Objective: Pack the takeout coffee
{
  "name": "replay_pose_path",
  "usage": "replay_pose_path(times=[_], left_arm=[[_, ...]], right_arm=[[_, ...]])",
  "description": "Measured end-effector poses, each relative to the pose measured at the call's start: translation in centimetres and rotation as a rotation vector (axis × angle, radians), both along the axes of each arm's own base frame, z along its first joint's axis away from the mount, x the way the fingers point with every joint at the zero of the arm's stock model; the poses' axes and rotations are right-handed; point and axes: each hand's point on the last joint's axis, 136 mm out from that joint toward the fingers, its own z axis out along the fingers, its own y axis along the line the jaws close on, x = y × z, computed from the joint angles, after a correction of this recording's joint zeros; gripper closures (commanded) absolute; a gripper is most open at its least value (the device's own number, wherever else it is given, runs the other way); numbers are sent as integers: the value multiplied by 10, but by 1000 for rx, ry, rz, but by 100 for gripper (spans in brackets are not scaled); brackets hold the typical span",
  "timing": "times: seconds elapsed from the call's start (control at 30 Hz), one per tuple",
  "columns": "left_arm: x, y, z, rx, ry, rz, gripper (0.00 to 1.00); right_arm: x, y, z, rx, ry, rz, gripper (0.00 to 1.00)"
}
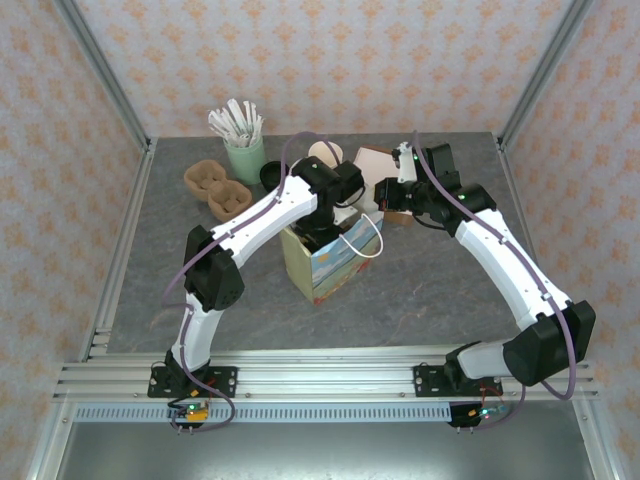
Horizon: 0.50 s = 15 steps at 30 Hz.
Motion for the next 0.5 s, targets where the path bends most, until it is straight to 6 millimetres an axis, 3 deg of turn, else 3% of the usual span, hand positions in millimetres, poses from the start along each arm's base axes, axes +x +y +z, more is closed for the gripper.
replay_pose_path(times=[0.5], left_arm=[[2, -1, 14, -26, -34, 2, 44]], right_arm=[[0, 0, 0, 0, 0, 0, 97]])
